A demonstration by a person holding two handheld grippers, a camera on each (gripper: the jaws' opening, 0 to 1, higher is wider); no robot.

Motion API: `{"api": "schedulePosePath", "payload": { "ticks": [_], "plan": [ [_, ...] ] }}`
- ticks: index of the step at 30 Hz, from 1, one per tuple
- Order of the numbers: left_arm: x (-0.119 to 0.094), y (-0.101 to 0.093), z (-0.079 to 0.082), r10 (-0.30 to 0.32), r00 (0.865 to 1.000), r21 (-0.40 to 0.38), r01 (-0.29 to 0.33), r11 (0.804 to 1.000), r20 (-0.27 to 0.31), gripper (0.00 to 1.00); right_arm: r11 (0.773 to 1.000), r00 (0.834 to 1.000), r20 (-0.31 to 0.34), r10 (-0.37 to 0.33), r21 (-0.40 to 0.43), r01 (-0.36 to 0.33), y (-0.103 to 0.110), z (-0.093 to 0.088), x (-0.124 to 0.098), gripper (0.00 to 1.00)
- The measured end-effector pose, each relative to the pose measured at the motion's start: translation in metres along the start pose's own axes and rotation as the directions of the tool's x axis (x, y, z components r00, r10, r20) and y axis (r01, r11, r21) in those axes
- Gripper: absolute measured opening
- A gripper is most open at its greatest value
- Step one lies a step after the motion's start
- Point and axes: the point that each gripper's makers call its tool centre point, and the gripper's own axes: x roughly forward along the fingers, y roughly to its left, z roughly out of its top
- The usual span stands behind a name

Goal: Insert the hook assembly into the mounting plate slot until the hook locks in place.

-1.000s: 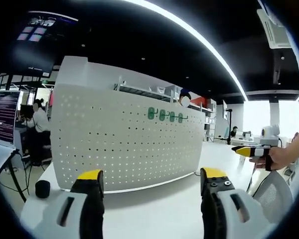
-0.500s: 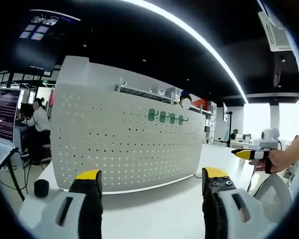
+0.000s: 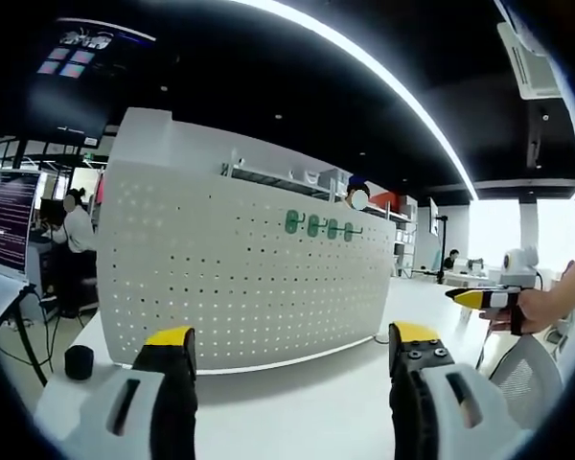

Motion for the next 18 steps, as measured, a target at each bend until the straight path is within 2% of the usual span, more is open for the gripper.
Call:
{"api": "schedulePosePath", "payload": {
  "ticks": [18],
  "plan": [
    [-0.0006, -0.001, -0.0016, 0.007, 1.0, 0.003, -0.007, 1.0, -0.008, 0.84, 1.0, 1.0, -0.004, -0.002, 0.004, 0.002, 0.0004, -0.0009, 0.0001, 0.62]
  ]
}}
